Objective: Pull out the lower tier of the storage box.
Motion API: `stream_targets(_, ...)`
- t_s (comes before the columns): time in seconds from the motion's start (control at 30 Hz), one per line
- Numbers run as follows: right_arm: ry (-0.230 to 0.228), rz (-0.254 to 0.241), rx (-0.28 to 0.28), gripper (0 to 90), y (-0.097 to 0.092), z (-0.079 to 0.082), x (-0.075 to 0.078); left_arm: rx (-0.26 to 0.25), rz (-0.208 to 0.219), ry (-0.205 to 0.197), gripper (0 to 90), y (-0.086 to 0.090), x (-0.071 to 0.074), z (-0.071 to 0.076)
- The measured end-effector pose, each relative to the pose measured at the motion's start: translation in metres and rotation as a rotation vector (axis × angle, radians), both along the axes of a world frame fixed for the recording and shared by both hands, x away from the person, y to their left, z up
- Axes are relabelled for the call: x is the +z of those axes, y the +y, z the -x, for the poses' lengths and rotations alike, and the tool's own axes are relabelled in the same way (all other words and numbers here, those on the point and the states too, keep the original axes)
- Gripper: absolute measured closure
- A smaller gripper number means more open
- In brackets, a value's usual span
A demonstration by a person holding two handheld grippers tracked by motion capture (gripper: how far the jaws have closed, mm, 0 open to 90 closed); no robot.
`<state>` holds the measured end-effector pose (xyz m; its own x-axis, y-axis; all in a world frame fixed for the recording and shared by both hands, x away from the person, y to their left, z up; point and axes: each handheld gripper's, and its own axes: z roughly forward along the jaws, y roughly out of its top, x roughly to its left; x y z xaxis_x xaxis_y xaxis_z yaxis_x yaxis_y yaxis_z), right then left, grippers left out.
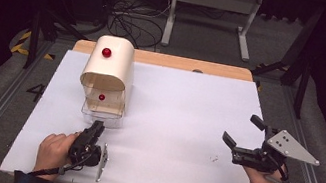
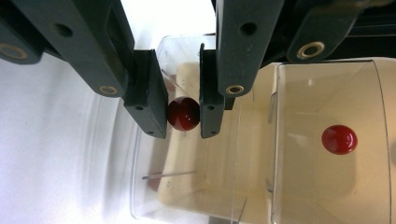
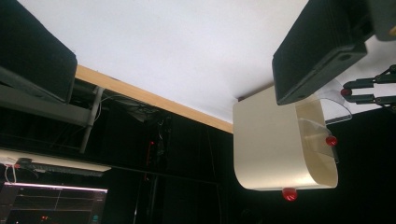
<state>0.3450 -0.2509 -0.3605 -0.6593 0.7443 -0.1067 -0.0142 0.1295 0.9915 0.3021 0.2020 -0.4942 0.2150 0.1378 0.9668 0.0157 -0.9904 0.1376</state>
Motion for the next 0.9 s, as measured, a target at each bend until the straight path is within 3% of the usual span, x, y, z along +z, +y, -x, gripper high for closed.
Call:
stream_targets(0.33, 0.003, 0.007, 0.000, 0.5, 0.001, -0.001, -0.001, -0.007, 0.130, 0.019, 65.7, 0.005, 0.006, 0.000)
stream_targets(0.57, 0.004, 0.009, -0.001, 0.6, 0.000, -0.002, -0.002, -0.040, 0.213, 0.037, 59.8, 0.008, 0.013, 0.001)
stream_targets(0.9, 0.010, 0.010, 0.000, 0.5, 0.001, -0.001, -0.002, -0.108, 0.393, 0.043, 55.3, 0.016, 0.027, 0.005)
